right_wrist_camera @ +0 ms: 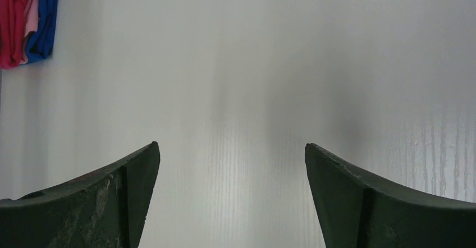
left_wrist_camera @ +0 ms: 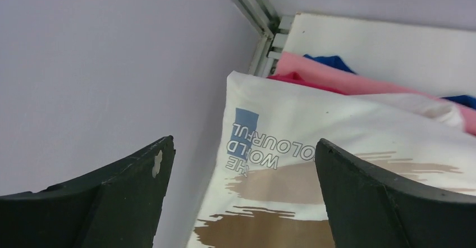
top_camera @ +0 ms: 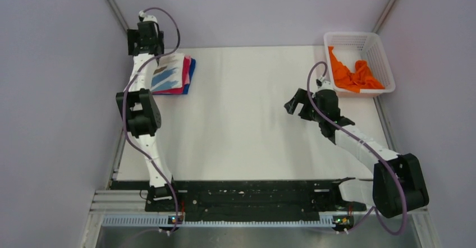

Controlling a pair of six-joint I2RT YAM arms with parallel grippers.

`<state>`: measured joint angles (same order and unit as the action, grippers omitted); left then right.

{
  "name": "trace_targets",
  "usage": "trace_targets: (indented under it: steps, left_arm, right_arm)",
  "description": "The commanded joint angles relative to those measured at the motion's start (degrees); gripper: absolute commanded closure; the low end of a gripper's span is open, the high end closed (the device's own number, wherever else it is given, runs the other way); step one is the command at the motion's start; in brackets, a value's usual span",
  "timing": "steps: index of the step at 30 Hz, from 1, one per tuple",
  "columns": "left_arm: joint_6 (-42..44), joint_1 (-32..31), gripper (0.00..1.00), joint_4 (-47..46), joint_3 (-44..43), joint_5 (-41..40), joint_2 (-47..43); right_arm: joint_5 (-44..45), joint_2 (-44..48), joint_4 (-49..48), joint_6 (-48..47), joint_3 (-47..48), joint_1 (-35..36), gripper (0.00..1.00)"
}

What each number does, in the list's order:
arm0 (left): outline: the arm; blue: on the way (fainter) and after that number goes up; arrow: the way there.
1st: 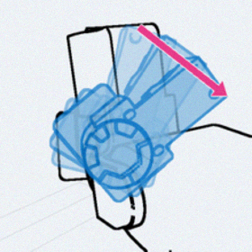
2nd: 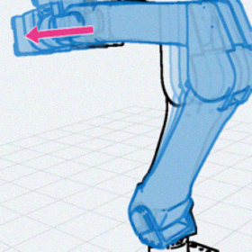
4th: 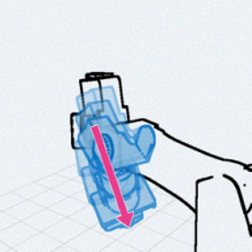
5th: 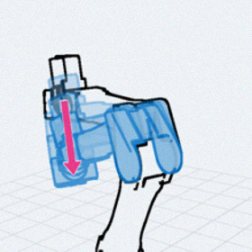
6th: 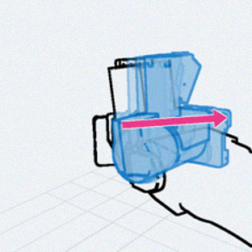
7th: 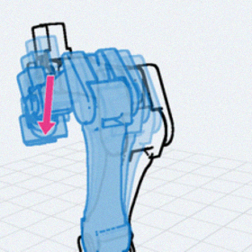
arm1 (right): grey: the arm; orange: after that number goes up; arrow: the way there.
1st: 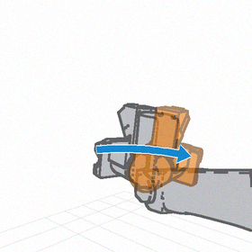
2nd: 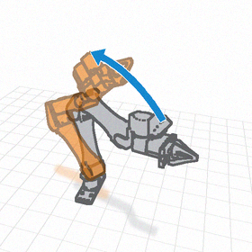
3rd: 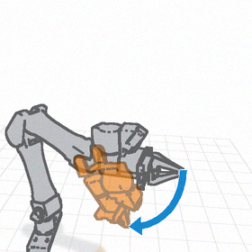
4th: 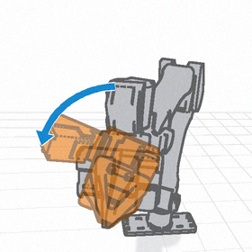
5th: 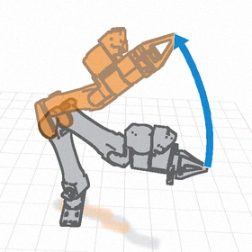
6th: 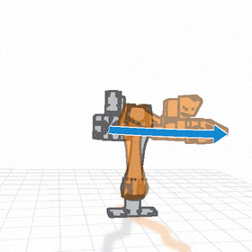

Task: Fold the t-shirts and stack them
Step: Put the neatly folded tshirt into the corner of the board with the left arm, then reset both arms

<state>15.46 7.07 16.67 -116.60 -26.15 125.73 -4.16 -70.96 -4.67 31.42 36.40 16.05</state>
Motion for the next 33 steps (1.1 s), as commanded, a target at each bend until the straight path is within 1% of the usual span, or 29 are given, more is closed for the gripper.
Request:
trace_targets:
  steps: [1,3,5,6,8,10,12,13,14,15,16,17,18,21,22,24,26,29,33]
  left_arm:
    - [-10.5,-0.5,0.01,0.1,-1.9,4.6,-8.0]
    - [-14.9,-0.9,0.01,2.6,0.0,8.0,-12.0]
    - [-19.6,-1.4,0.01,2.7,5.0,12.9,-17.5]
    - [-21.4,-1.6,0.01,0.9,10.9,17.5,-20.6]
    - [-26.9,-1.9,0.01,-4.9,21.5,21.9,-28.5]
    - [-33.2,-2.4,0.01,-9.4,31.8,27.8,-36.8]
    - [-38.9,-3.8,0.01,-8.3,40.8,34.4,-43.8]
    - [-40.0,-5.6,0.01,-9.2,46.1,36.7,-47.8]
    - [-40.7,-8.0,0.01,-10.9,52.2,36.0,-51.9]
    - [-40.3,-11.2,0.01,-13.1,57.9,33.7,-55.7]
    - [-39.5,-14.3,0.01,-14.7,63.3,29.9,-59.3]
    - [-38.8,-16.9,0.01,-14.6,67.3,25.2,-62.1]
    - [-38.2,-19.1,0.01,-13.2,70.0,22.1,-64.7]
    - [-40.0,-21.2,0.01,-6.8,75.2,16.7,-71.3]
    - [-40.8,-21.2,0.01,-6.5,77.4,15.3,-73.5]
    - [-39.8,-21.2,0.01,-8.8,81.6,13.3,-78.1]
    - [-39.5,-21.2,0.01,-9.0,83.2,12.3,-81.8]
    - [-39.6,-21.2,0.01,-9.8,85.1,11.4,-84.4]
    - [-39.9,-21.2,0.01,-11.6,86.1,10.1,-84.5]
  right_arm:
    - [0.5,5.5,-0.5,-0.3,-0.7,-0.5,0.01]
    - [1.1,8.2,0.4,-0.3,-1.8,-0.4,0.01]
    - [2.3,10.9,2.4,-0.3,-2.5,-0.4,0.01]
    - [3.4,12.2,4.1,-0.2,-2.7,-0.4,0.01]
    - [4.0,14.8,6.3,0.2,-3.6,-0.5,0.01]
    - [6.6,17.8,7.5,0.6,-5.2,-0.5,0.01]
    - [8.2,20.7,8.1,0.8,-7.6,-0.4,0.01]
    - [9.4,22.2,8.0,1.3,-8.9,-0.4,0.01]
    - [10.9,23.7,8.0,1.6,-10.5,-0.4,0.01]
    - [12.1,24.8,7.6,1.1,-11.9,-0.4,0.01]
    - [13.8,25.8,7.0,0.1,-12.9,-0.4,0.01]
    - [15.8,27.0,6.9,-0.1,-13.7,-0.5,0.01]
    - [17.4,27.4,6.4,-0.4,-14.0,-0.4,0.01]
    - [20.5,28.1,3.0,-2.3,-15.1,-0.4,0.01]
    - [21.2,28.0,2.0,-2.8,-15.4,-0.4,0.01]
    - [22.4,28.0,-0.3,-3.7,-16.6,-0.4,0.01]
    - [23.5,27.8,-3.4,-5.3,-18.3,-0.4,0.01]
    - [26.7,27.8,-9.5,-7.5,-21.7,-0.5,0.01]
    - [25.9,28.1,-12.9,-10.2,-22.8,-0.4,0.01]
